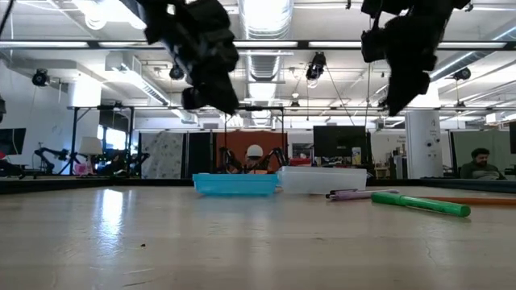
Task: Pick & place school supplies into a supply box
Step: Put the orange pencil into the supply box
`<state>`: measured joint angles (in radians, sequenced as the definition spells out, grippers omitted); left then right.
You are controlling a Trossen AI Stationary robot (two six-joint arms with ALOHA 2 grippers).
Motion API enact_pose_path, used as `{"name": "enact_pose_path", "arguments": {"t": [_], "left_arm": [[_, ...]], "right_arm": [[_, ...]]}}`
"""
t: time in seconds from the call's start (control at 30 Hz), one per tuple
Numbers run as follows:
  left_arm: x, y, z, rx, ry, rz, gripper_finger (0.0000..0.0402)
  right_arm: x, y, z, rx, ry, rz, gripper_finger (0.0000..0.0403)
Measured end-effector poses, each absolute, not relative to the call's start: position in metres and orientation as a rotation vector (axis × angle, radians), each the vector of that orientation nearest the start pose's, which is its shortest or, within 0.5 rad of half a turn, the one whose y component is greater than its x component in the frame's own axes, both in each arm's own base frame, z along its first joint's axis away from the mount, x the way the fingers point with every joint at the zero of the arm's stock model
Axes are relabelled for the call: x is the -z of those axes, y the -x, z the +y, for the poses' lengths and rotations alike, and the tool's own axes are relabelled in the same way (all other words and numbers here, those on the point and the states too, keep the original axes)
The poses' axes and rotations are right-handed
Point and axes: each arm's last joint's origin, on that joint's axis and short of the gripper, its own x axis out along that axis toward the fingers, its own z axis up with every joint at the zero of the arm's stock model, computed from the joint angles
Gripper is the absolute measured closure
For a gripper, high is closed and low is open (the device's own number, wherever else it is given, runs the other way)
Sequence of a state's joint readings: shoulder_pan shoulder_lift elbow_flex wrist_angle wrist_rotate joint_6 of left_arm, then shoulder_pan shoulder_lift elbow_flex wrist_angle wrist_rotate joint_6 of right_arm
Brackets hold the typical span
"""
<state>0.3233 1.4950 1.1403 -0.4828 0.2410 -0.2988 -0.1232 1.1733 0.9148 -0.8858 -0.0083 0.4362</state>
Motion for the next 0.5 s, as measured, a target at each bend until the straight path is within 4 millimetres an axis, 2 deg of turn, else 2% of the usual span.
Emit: {"name": "enact_pose_path", "arguments": {"t": [0.13,0.3,0.5], "left_arm": [[-0.269,-0.277,0.088,-0.272,0.477,0.768,0.0310],[-0.262,-0.253,0.083,-0.355,0.481,0.742,0.0310],[-0.251,-0.234,0.076,-0.380,0.546,0.714,0.0309]], "right_arm": [[-0.232,-0.215,-0.003,0.307,-0.430,1.226,0.0179],[-0.200,-0.224,0.025,0.264,-0.334,1.380,0.0179],[-0.181,-0.233,0.047,0.252,-0.245,1.423,0.0179]]}}
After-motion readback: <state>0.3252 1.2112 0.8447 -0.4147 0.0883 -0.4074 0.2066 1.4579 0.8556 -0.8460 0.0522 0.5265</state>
